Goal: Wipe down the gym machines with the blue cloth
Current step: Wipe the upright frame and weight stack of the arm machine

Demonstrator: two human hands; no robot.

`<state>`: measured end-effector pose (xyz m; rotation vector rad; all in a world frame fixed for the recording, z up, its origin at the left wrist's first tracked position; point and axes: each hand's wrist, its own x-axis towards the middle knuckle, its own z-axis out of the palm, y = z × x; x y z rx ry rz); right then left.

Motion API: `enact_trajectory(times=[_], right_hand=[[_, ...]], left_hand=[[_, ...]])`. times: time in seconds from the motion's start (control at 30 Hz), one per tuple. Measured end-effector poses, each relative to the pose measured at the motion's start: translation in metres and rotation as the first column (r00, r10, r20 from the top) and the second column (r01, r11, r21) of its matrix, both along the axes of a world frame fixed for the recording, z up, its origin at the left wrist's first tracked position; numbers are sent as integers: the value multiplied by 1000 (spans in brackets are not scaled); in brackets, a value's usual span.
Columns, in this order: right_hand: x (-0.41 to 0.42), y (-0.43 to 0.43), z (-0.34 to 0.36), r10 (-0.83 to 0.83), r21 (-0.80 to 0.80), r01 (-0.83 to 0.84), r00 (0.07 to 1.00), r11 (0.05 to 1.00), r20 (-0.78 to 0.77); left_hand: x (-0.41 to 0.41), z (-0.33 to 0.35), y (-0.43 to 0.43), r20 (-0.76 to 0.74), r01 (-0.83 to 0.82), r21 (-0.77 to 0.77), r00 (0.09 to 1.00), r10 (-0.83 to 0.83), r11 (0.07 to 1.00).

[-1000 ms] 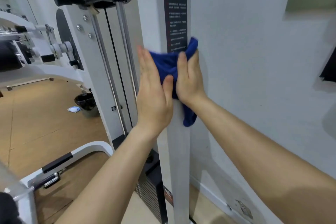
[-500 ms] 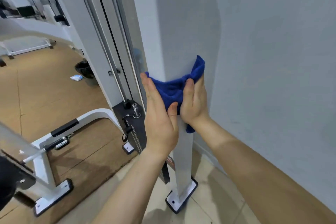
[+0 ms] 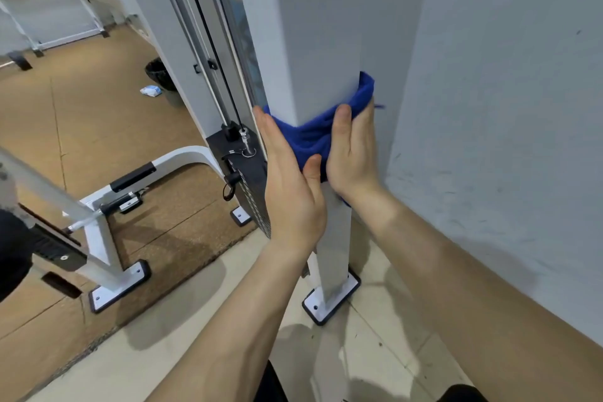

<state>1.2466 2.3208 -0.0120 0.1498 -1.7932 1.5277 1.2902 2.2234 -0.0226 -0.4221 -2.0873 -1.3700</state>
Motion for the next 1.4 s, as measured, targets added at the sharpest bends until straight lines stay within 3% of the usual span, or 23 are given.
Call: enact_trajectory(times=[0.1,0.2,0.43,0.53,0.7,0.8,1.0,1.27,1.4], right_hand=[[0,0,-9,19,17,-18,998,1000,-55],[6,-3,-45,4,1,-4,1000,1000,-13],[24,-6,-121,14,7,-16,976,1000,216],[32,-6,-121,35,-10,-34,954,999,298],[14,-4,-50,25,-66,-17,991,998,131],[7,-2,-31,5,-19,-4,997,1000,74],[10,-3,-85,8,-17,-6,997,1000,72],[16,-3,-160,15,-24,-10,973,1000,230],[18,-6,-192,-22,-49,34,972,998,232]], left_hand=[[0,-9,4,-3,-14,9,1000,14,1000],[5,-35,6,52,-24,14,998,23,1000],[25,-96,4,254,-31,-57,966,45,998],[30,-94,1,268,-3,-56,963,18,998],[12,-34,9,60,-68,2,996,68,998],[5,-26,12,-4,-88,23,996,88,996],[7,-74,8,62,-44,4,997,44,999],[15,-136,7,232,-76,-32,969,81,997],[17,-159,10,279,-101,-35,954,106,994]])
